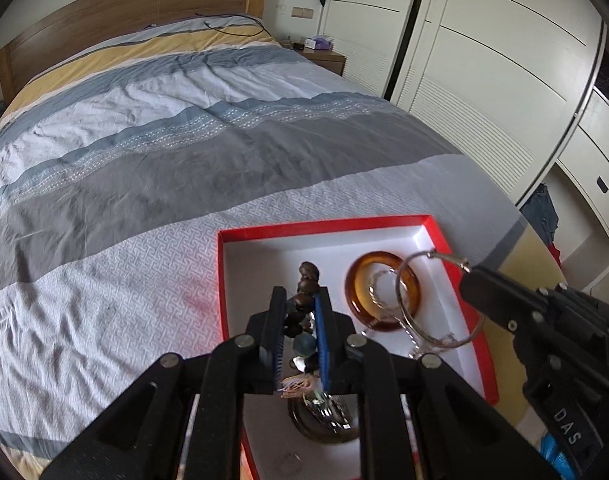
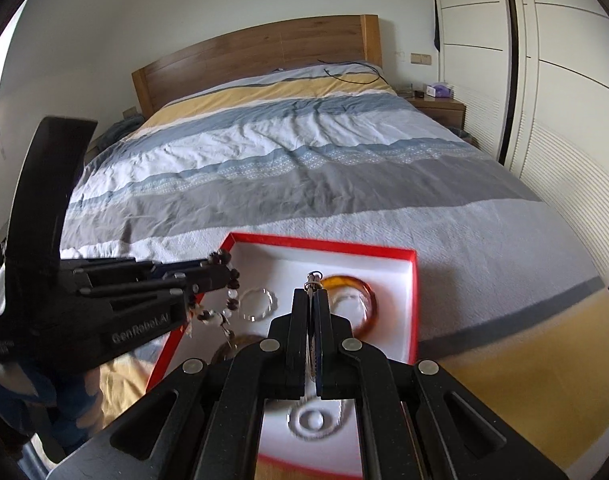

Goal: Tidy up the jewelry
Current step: 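Carry the bracelet and bangle over the red box and lower them in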

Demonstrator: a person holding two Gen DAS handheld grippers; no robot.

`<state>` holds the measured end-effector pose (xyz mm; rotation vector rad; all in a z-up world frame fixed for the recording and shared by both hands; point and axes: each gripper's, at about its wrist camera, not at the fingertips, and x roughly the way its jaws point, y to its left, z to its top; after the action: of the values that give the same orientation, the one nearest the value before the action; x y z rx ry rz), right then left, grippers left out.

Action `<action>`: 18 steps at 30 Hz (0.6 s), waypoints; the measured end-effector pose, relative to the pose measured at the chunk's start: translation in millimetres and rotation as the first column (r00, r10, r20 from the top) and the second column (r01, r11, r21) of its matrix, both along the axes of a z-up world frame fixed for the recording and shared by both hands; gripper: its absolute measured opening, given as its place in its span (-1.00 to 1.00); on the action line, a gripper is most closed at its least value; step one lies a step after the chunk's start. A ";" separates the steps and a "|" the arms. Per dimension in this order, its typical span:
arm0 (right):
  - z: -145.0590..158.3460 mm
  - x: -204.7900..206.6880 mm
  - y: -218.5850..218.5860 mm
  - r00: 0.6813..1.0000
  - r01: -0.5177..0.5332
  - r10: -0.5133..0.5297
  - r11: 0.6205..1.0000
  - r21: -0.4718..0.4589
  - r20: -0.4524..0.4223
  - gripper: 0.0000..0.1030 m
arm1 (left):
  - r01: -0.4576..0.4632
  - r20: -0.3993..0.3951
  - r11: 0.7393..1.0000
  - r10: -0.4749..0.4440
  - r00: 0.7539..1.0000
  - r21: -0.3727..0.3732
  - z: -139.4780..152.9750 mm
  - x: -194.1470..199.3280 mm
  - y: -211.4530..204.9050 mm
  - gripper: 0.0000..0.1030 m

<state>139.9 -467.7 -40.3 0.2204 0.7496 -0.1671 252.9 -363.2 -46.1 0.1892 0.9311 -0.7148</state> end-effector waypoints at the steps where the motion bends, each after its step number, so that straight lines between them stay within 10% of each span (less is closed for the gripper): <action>1: -2.7 9.8 -4.0 1.000 -0.003 0.003 1.000 0.014 0.005 -0.94 | -0.004 -0.004 1.000 0.004 1.000 0.001 -2.8 4.0 -2.0 -0.75; 18: -56.6 56.9 -64.6 0.992 0.098 -0.093 0.994 0.049 -0.081 -0.91 | -0.017 -0.038 0.998 0.019 0.999 0.059 -51.7 19.3 -9.0 -0.75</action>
<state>196.8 -532.3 -96.9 0.3017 0.8231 -0.2480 272.2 -372.2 -97.9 0.2193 0.9901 -0.6767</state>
